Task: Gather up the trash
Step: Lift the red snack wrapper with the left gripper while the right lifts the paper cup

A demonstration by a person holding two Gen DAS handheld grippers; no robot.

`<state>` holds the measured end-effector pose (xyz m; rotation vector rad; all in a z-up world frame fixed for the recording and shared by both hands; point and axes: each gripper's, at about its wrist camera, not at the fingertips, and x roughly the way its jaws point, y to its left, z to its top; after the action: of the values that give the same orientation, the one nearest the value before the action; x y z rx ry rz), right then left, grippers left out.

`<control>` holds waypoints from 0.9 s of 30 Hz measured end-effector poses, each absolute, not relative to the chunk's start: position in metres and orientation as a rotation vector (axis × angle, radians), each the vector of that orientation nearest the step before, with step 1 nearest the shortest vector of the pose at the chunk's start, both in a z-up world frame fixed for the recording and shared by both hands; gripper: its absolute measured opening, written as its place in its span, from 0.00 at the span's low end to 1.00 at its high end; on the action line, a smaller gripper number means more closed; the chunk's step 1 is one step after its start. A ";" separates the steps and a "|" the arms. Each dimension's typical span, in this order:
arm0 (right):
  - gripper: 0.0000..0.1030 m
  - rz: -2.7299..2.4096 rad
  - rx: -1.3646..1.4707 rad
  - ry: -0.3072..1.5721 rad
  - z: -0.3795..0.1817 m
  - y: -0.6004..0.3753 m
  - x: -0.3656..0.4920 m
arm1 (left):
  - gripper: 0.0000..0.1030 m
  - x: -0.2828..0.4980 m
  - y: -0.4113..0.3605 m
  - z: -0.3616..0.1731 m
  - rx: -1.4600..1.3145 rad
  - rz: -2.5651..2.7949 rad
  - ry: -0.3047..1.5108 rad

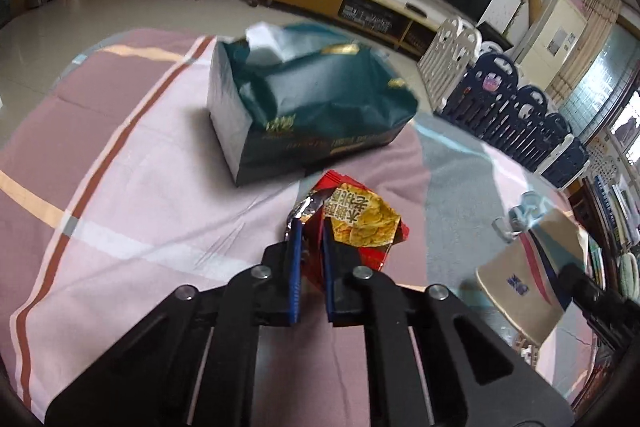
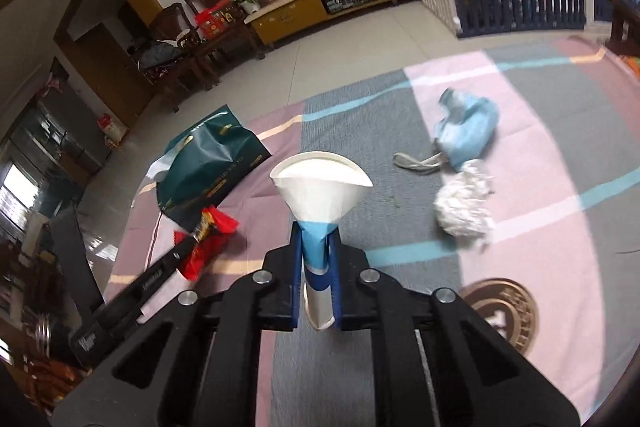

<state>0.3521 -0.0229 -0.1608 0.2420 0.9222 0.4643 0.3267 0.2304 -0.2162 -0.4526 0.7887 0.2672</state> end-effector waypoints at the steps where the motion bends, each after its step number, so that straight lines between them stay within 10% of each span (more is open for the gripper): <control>1: 0.12 0.465 0.226 0.908 -0.155 -0.028 0.340 | 0.10 0.320 0.225 -0.208 -0.443 0.268 0.765; 27: 0.12 0.320 0.094 0.795 -0.090 -0.135 0.152 | 0.10 0.090 0.067 -0.092 -0.203 0.197 0.687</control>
<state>0.1519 -0.1354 -0.0897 0.0945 0.7947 0.3195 0.0896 0.0666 -0.0922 -0.2034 0.6867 0.1974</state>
